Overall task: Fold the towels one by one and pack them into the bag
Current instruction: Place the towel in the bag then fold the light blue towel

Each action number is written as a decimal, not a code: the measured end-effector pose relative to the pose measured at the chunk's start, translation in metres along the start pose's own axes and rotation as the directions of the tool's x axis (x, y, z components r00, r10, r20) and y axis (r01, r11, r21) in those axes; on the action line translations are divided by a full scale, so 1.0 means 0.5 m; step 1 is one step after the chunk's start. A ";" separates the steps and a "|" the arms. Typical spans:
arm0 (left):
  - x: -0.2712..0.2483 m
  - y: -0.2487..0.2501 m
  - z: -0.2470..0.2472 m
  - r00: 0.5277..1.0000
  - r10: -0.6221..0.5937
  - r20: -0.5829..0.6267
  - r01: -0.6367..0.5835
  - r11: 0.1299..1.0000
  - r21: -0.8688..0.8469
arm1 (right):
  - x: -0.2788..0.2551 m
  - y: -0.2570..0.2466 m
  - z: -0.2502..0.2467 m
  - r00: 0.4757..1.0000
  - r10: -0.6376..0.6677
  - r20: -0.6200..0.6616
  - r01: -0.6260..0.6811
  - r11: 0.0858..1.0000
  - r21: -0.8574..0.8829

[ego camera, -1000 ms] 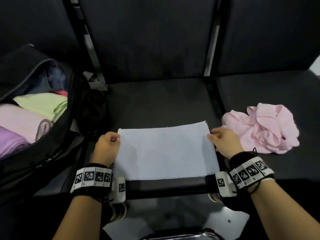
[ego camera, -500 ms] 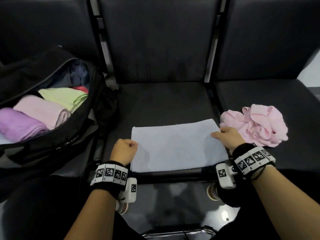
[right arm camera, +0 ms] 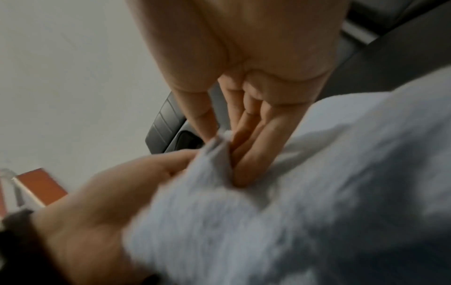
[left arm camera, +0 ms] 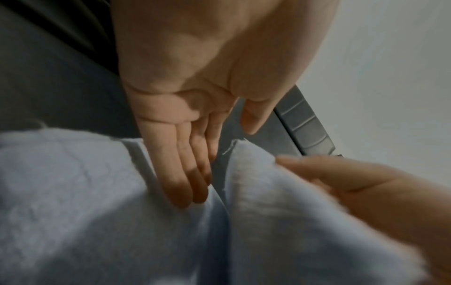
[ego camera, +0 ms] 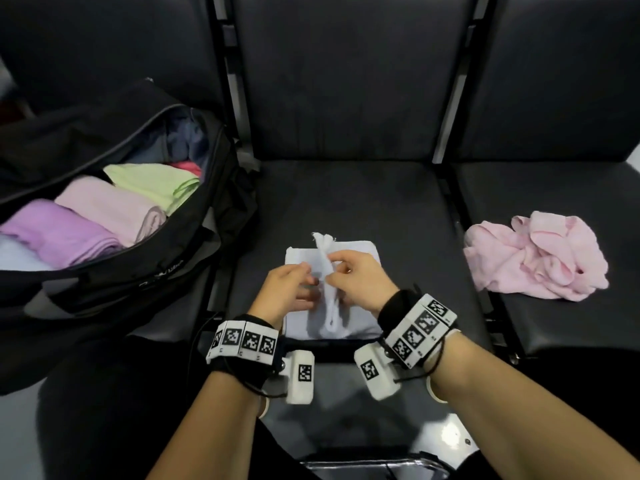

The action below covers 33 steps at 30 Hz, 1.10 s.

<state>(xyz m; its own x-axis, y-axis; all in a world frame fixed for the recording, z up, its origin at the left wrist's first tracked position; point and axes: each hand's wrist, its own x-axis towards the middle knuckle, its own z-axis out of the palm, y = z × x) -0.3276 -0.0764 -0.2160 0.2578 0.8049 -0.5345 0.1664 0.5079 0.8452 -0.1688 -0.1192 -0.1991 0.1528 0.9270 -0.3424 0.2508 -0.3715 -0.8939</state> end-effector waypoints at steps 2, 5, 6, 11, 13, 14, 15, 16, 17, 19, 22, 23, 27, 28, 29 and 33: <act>0.006 -0.004 -0.009 0.999 -0.034 -0.021 0.035 0.999 0.030 | -0.002 -0.002 0.020 0.994 0.031 0.100 -0.040 0.996 0.085; 0.006 -0.011 -0.011 0.997 -0.014 -0.076 0.023 0.992 0.121 | -0.005 0.010 0.002 0.997 0.029 0.068 -0.035 0.996 0.086; 0.007 -0.016 -0.008 0.997 0.009 -0.072 0.001 0.990 0.139 | -0.009 0.016 -0.012 0.999 0.021 0.039 -0.025 0.996 0.083; 0.008 -0.022 0.009 0.964 0.249 -0.095 -0.217 0.941 0.259 | -0.043 0.049 -0.060 0.996 -0.085 -0.032 0.081 0.992 -0.096; 0.014 -0.017 0.002 0.944 0.304 -0.131 -0.266 0.932 0.247 | -0.054 0.058 -0.062 0.986 -0.160 -0.039 0.152 0.975 -0.159; 0.018 -0.017 -0.006 0.941 0.307 -0.144 -0.266 0.931 0.249 | -0.058 0.062 -0.062 0.981 -0.190 -0.033 0.181 0.967 -0.181; 0.021 -0.019 -0.013 0.941 0.305 -0.148 -0.258 0.927 0.271 | -0.060 0.065 -0.060 0.977 -0.213 -0.020 0.205 0.958 -0.199; 0.022 -0.023 -0.020 0.942 0.299 -0.151 -0.242 0.919 0.311 | -0.062 0.068 -0.059 0.974 -0.228 0.002 0.223 0.950 -0.217; 0.023 -0.028 -0.024 0.942 0.297 -0.158 -0.228 0.908 0.351 | -0.064 0.071 -0.057 0.972 -0.232 0.030 0.232 0.943 -0.238; 0.025 -0.036 -0.024 0.938 0.294 -0.184 -0.206 0.899 0.387 | -0.066 0.077 -0.053 0.968 -0.237 0.086 0.252 0.924 -0.287; 0.024 -0.036 -0.022 0.930 0.298 -0.215 -0.197 0.899 0.390 | -0.071 0.082 -0.050 0.951 -0.273 0.144 0.306 0.897 -0.320; 0.023 -0.034 -0.022 0.928 0.303 -0.216 -0.201 0.897 0.394 | -0.072 0.083 -0.049 0.945 -0.287 0.157 0.323 0.891 -0.319; 0.011 -0.030 -0.021 0.935 0.299 -0.194 -0.173 0.857 0.485 | -0.079 0.086 -0.053 0.917 -0.338 0.211 0.396 0.839 -0.375; 0.007 -0.032 -0.021 0.933 0.298 -0.200 -0.152 0.832 0.533 | -0.082 0.087 -0.055 0.905 -0.352 0.239 0.424 0.790 -0.442; 0.004 -0.032 -0.020 0.926 0.312 -0.214 -0.135 0.800 0.585 | -0.084 0.088 -0.057 0.890 -0.362 0.276 0.455 0.716 -0.529; -0.015 -0.021 -0.005 0.887 0.433 -0.157 -0.160 0.608 0.777 | -0.092 0.102 -0.054 0.875 -0.272 0.400 0.479 0.373 -0.794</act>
<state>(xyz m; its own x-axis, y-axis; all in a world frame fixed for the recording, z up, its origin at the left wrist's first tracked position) -0.3333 -0.0868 -0.2209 0.1516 0.9826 -0.1076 0.8001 -0.0581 0.5971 -0.1372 -0.1824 -0.2212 -0.3171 0.9326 -0.1723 0.9261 0.2654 -0.2681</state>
